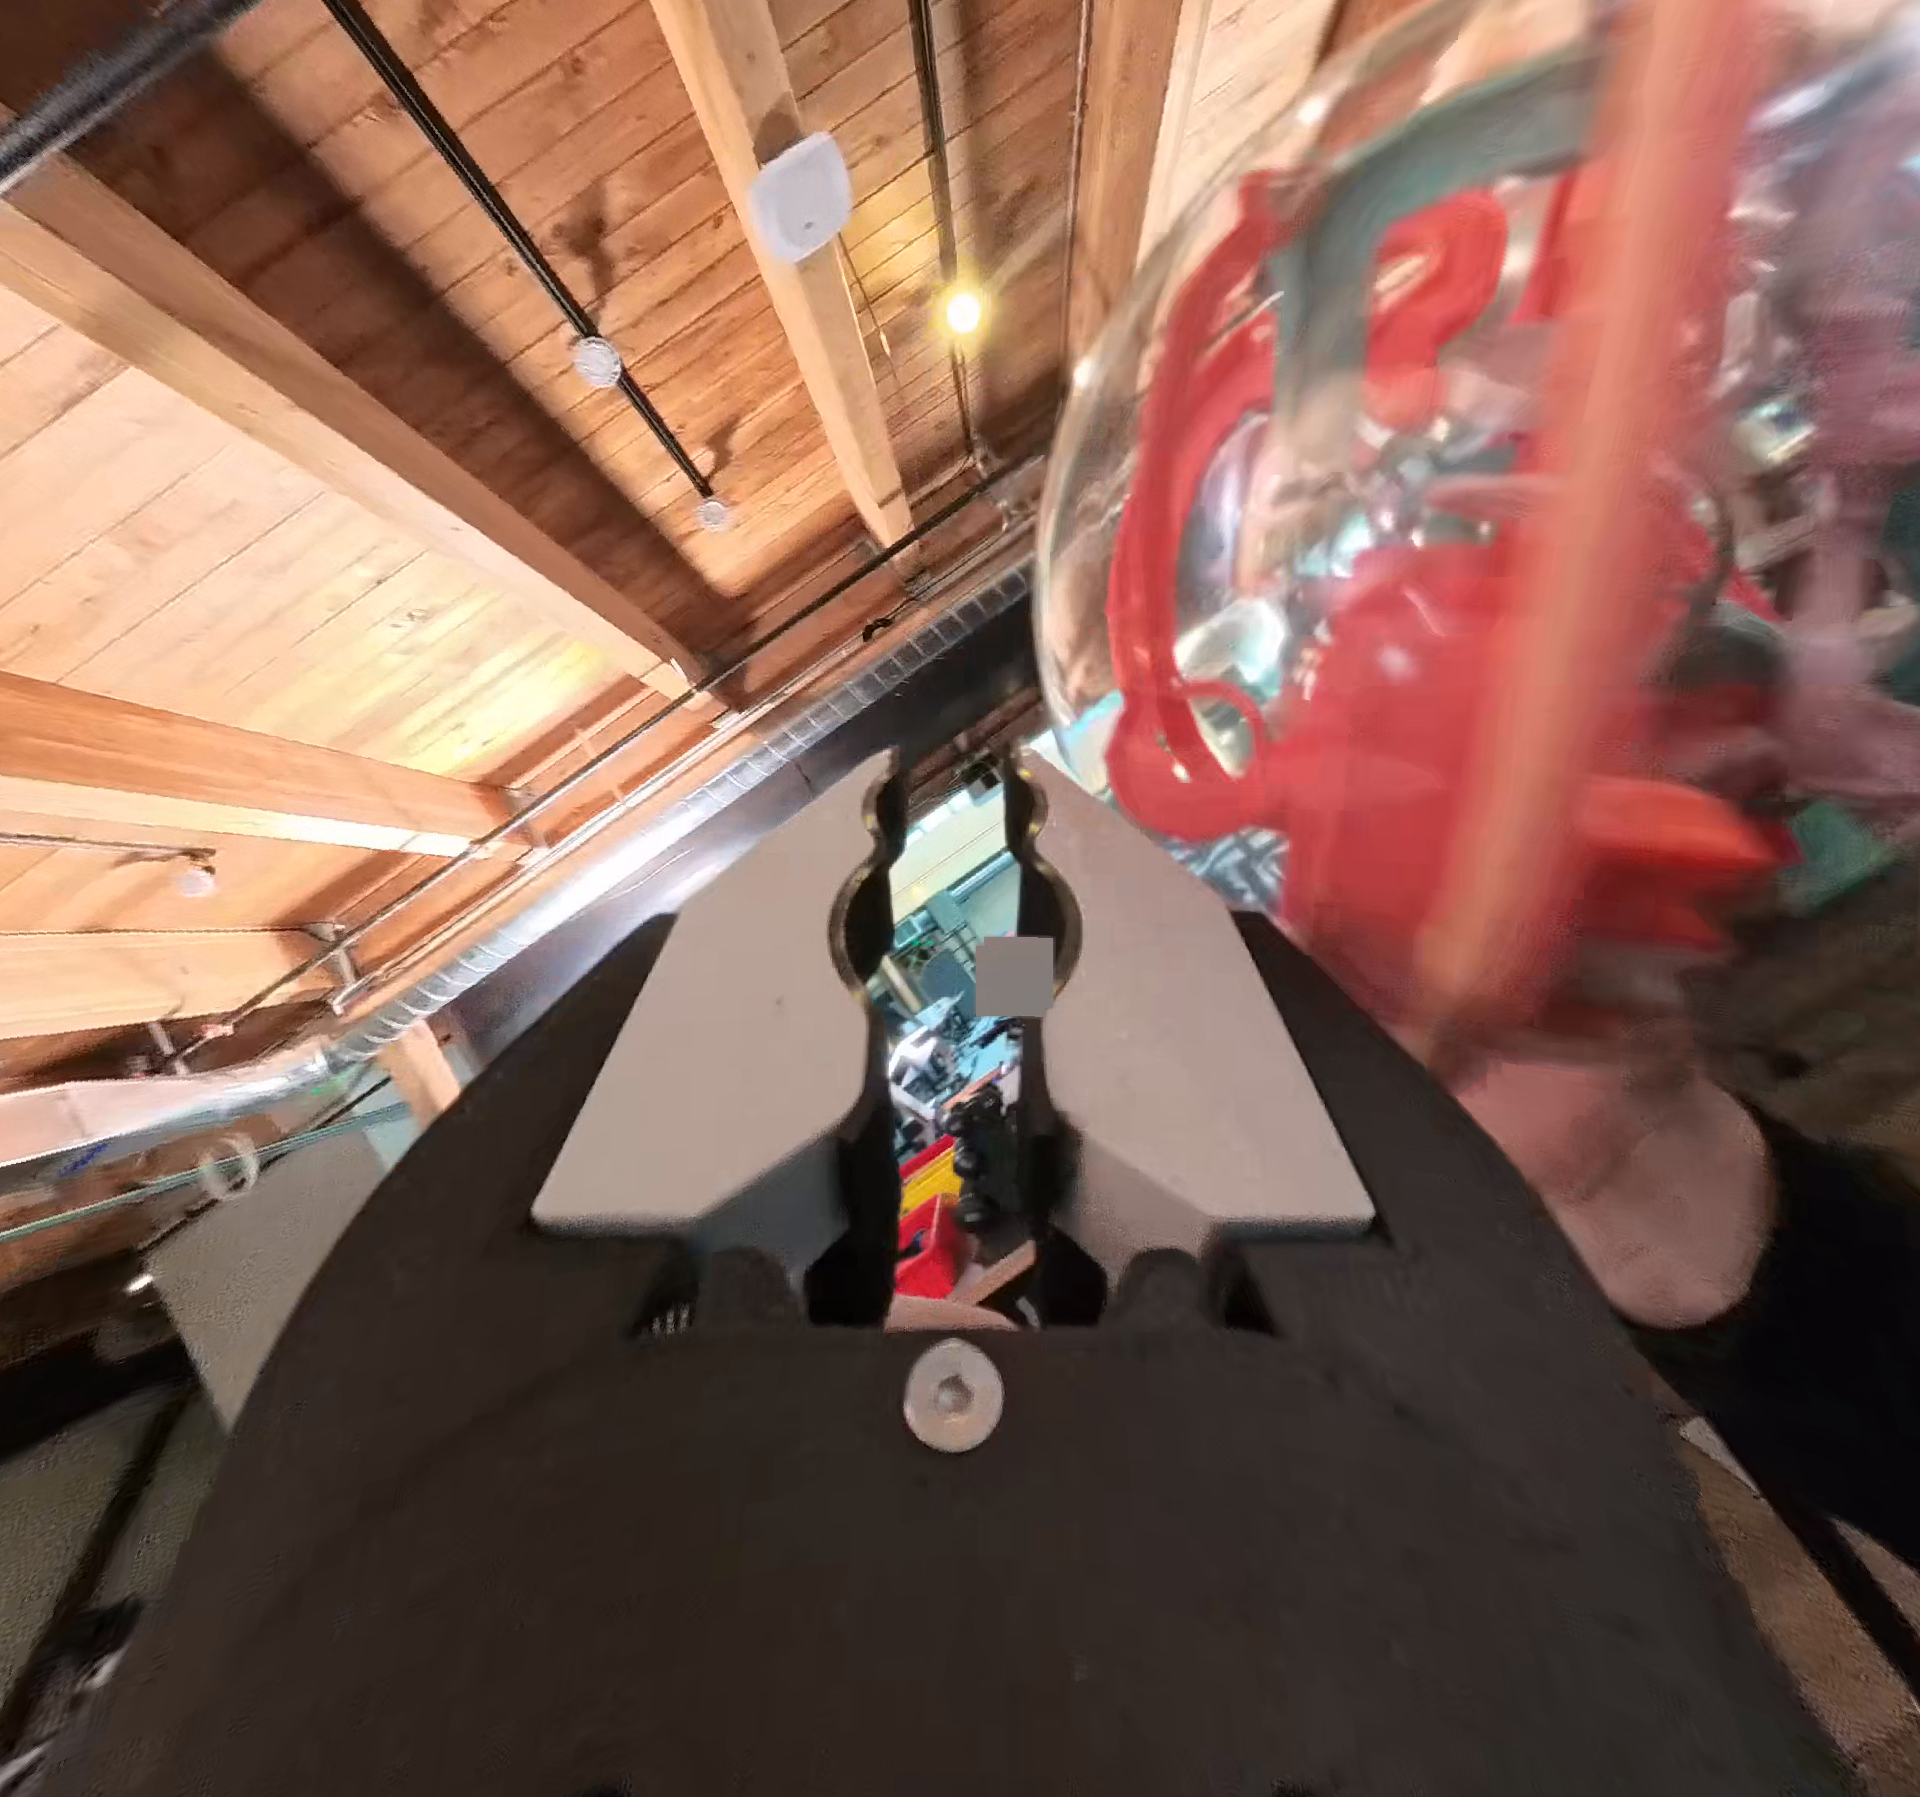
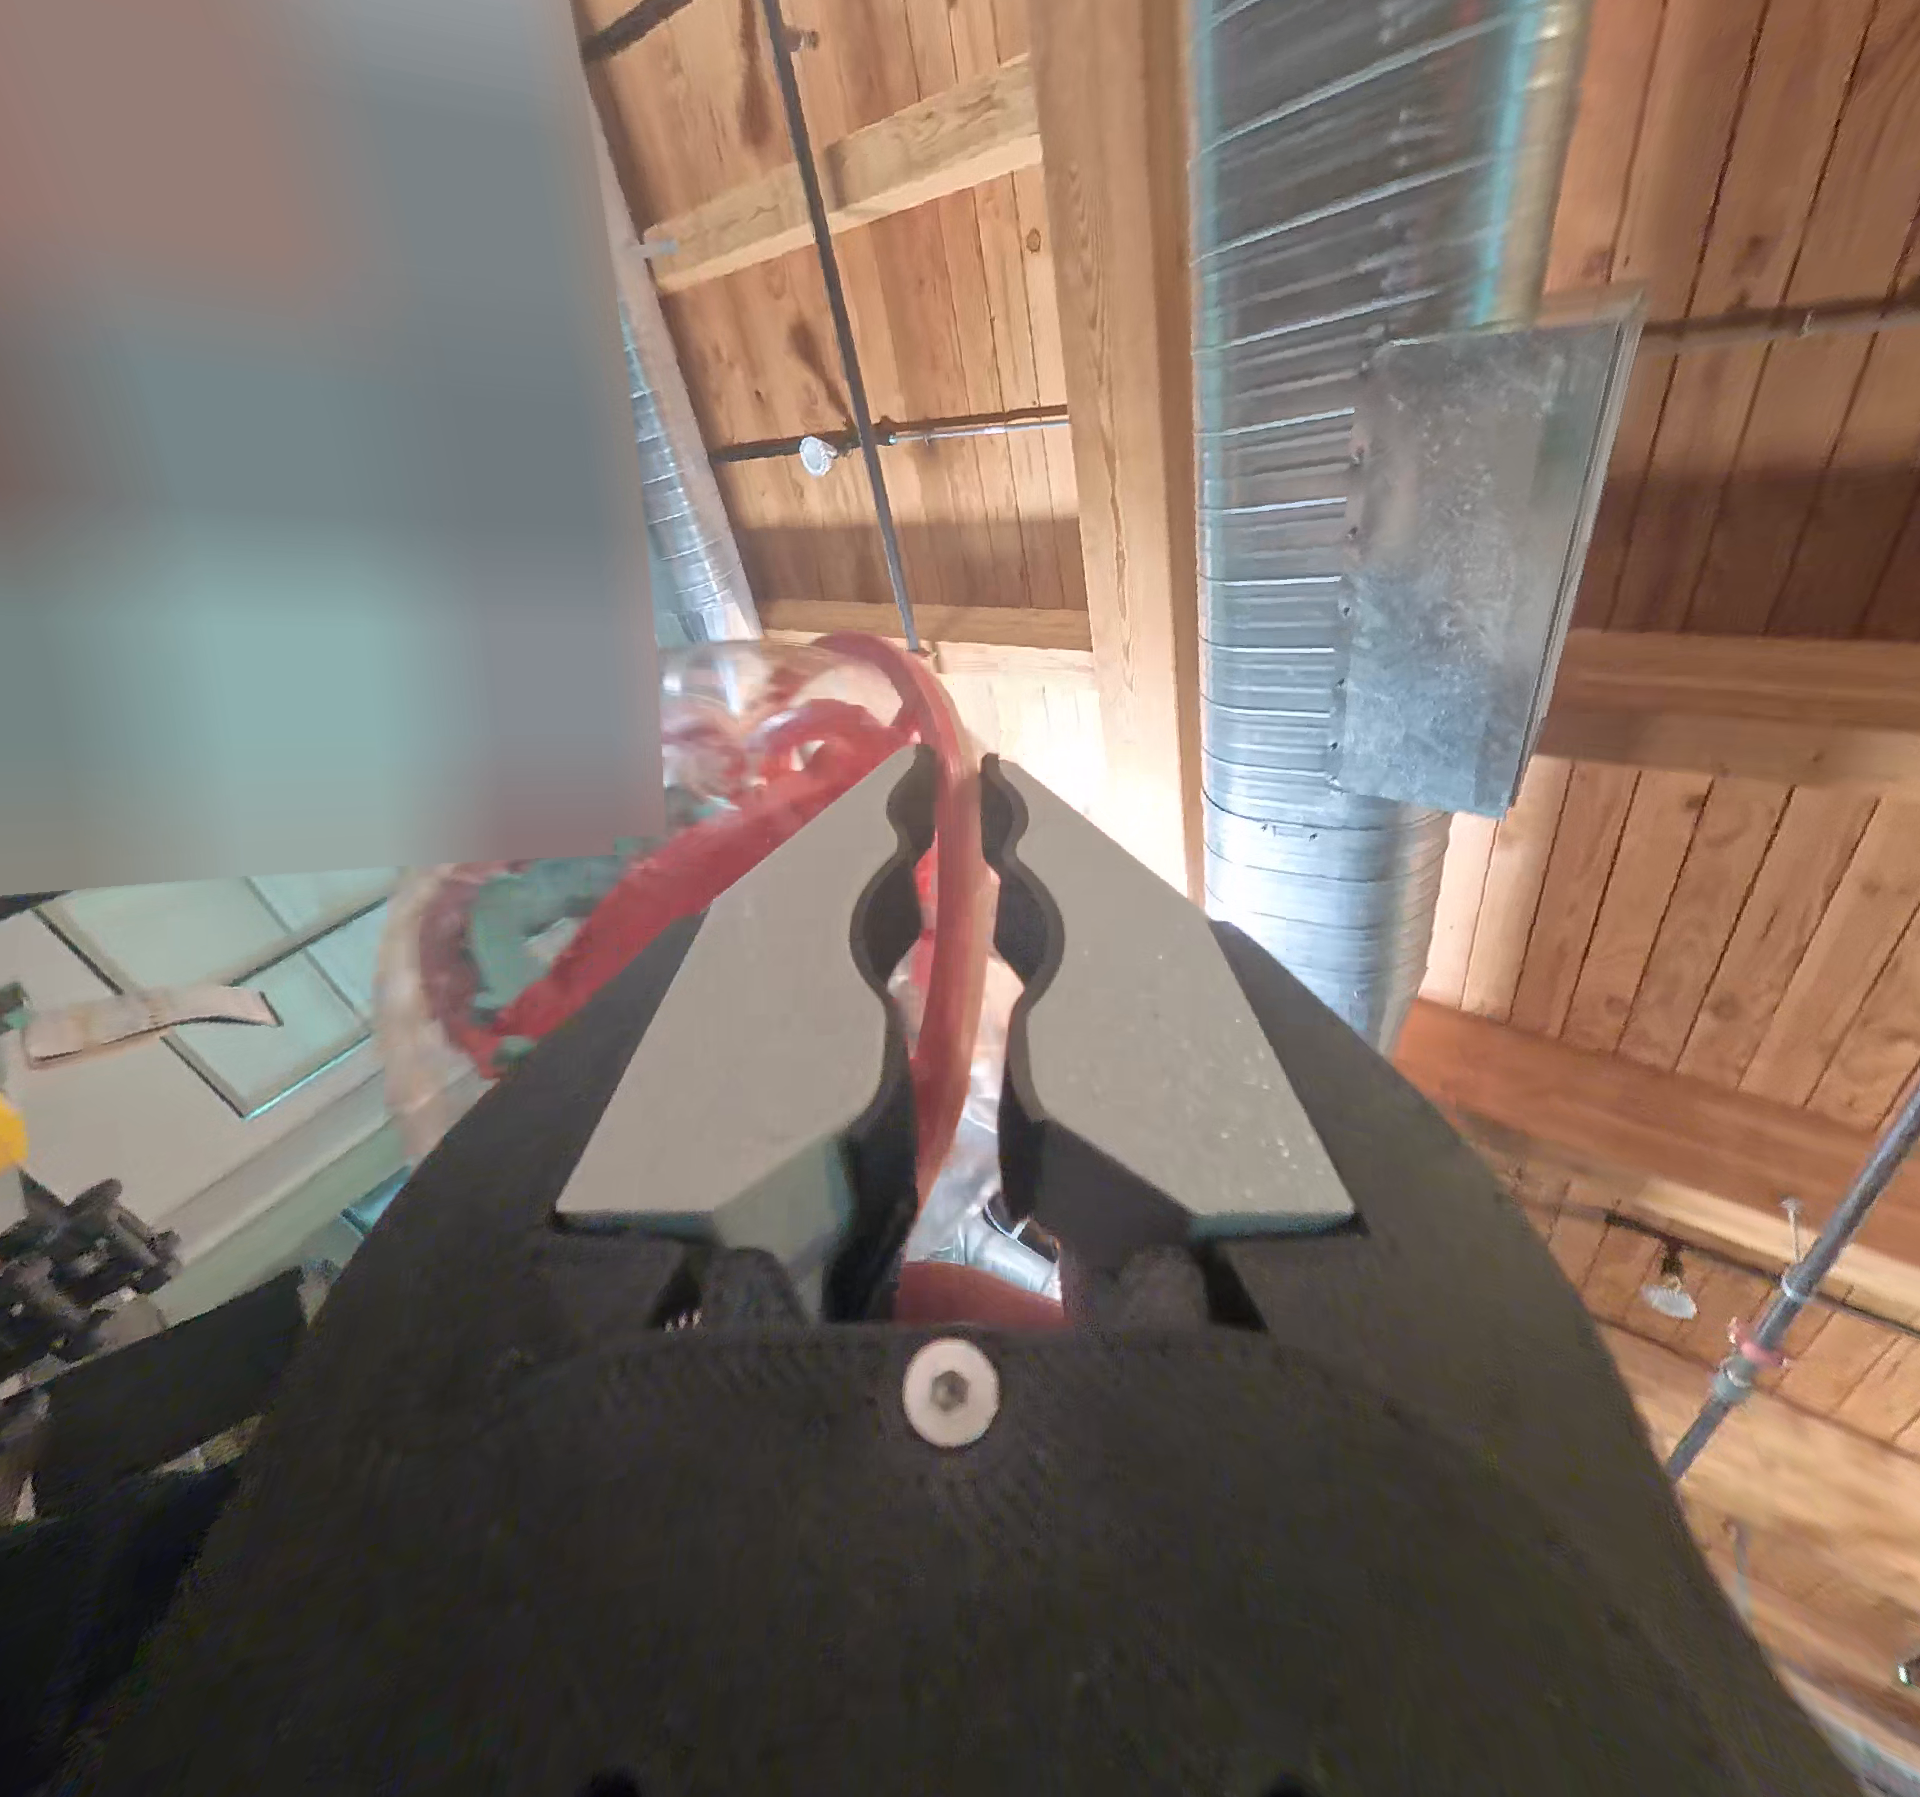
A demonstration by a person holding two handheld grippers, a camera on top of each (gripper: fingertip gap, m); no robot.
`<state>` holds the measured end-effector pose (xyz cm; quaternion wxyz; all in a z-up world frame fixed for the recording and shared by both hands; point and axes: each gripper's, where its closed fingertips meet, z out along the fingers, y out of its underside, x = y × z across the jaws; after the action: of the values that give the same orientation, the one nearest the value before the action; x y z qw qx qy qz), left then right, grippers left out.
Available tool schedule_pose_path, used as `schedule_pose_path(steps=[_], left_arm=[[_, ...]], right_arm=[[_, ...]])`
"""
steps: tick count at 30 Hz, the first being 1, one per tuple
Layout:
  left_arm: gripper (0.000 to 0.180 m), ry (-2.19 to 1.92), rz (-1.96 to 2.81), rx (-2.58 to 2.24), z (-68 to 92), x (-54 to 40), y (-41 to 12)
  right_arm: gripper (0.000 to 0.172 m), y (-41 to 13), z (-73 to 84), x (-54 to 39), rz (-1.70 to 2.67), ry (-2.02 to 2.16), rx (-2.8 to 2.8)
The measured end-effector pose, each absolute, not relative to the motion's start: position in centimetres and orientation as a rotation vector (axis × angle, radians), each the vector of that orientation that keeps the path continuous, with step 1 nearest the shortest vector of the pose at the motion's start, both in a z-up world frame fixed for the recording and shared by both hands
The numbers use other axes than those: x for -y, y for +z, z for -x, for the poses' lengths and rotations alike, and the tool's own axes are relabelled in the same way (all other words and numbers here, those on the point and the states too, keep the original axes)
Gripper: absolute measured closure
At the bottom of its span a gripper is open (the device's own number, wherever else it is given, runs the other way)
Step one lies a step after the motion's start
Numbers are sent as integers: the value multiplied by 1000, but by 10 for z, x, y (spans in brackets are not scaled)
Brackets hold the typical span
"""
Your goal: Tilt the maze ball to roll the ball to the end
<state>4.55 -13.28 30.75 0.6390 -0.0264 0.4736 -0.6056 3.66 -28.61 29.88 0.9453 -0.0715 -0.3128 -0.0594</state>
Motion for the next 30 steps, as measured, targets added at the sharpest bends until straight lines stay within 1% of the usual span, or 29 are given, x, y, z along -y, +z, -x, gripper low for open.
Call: schedule_pose_path(steps=[1,3,5,6,7,8,9,10,12,14,16,18,19,21,22,23,25,27,30], left_arm=[[171,-1393,43,-1083,-43,136,303],[150,-1429,25,-1133,-40,149,289],[162,-1423,75,-1160,-42,156,270],[172,-1455,60,-1155,-38,158,258],[170,-1512,106,-1113,-37,149,246],[170,-1650,166,-1053,-36,135,231],[174,-1847,207,-965,-33,122,208],[178,-1965,275,-921,-44,109,173],[178,-1841,625,-1027,-107,73,63],[180,-1849,909,-1040,-137,43,-42],[178,-1812,1171,-1115,-151,19,-123],[176,-1746,1210,-1113,-142,-8,-144],[175,-1711,1202,-1195,-136,-9,-148],[175,-1620,1229,-1242,-127,-21,-159],[175,-1584,1246,-1162,-121,-34,-159],[175,-1597,1260,-1060,-113,-46,-157],[174,-1625,1319,-900,-95,-71,-160],[173,-1563,1343,-867,-77,-87,-163],[168,-1384,1426,-908,-51,-97,-168]], right_arm=[[172,297,-42,283,139,-111,593],[172,291,-46,267,184,-78,554],[172,276,-48,246,243,-24,508],[172,264,-47,232,270,32,490],[172,250,-51,221,276,150,449],[172,233,-58,207,280,297,385],[172,210,-60,185,312,409,339],[172,184,-57,160,379,441,326],[172,134,-63,124,480,554,336],[172,84,-91,82,588,685,261],[172,56,-103,58,700,716,289],[172,47,-104,47,796,744,356],[172,35,-99,36,892,702,414],[172,2,-91,12,1093,690,490],[172,-20,-87,2,1199,686,524],[164,-44,-81,-4,1301,678,578],[159,-93,-70,-6,1470,651,659],[147,-134,-64,0,1576,677,664],[127,-192,-59,12,1742,695,634]])
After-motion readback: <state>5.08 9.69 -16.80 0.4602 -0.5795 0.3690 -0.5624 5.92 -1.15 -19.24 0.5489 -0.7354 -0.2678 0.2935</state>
